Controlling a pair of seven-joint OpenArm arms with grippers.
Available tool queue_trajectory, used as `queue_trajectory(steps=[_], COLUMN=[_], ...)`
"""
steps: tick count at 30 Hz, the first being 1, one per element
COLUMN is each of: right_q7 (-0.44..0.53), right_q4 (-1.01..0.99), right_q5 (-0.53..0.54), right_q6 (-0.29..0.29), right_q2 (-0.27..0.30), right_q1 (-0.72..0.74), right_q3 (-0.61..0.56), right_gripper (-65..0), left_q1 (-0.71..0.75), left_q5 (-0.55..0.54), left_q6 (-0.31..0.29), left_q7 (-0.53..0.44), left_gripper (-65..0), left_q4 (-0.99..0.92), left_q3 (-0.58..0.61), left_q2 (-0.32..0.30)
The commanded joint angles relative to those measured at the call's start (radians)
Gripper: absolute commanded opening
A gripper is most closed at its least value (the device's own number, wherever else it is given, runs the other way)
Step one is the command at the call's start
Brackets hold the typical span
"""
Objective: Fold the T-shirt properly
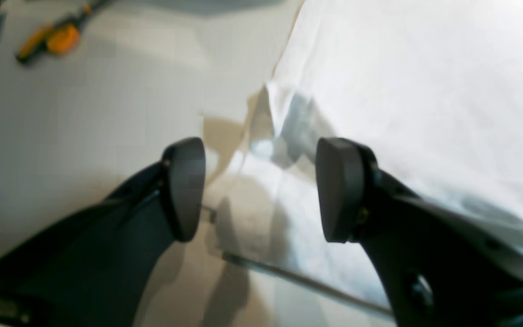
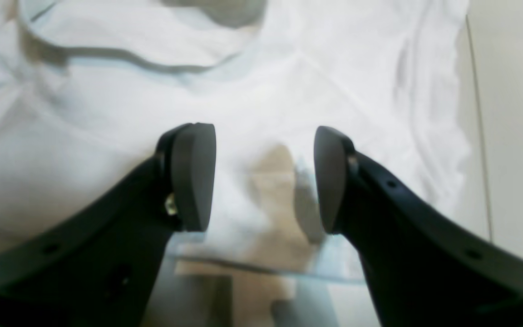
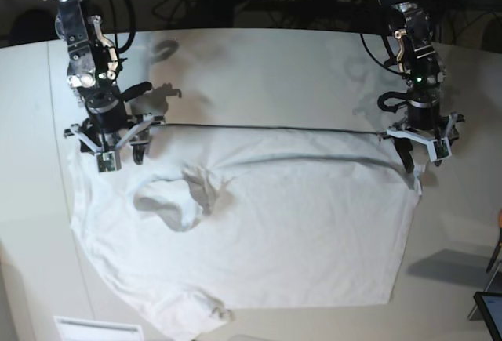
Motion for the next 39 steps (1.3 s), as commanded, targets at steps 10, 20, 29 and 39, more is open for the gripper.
queue_trajectory(steps=[10,20,29,39], right_q7=[0.115,0.115,-0.048,-0.065], right_q4=[-0.200,-0.191,-0.031,0.033], right_q5=[-0.004,-0.004,-0.006,-0.009], right_q6=[-0.003,-0.003,-0.006,-0.006], right_q2=[0.011,0.011,0.011,0.015], right_q1=[0.063,-0.036,-0.128,-0.224], right_q3=[0.004,0.005,0.005,0.007], right_gripper=[-31.8,-31.8,-31.9,-31.9], left_q1=[-0.131,-0.043,0.164,0.282], left_q5=[0.038,0.147,0.148,0.140], left_q6=[0.002,0.002,0.002,0.002], left_q7=[-0.026,-0.026,-0.024,0.088], left_gripper=[-26.2,-26.2,-26.2,-26.4], left_q4=[-0.239,-0.279,-0.094,0.011], left_q3=[0.081,0.061,0.012,0.011], left_q2=[-0.044,-0.038,-0.038,-0.031])
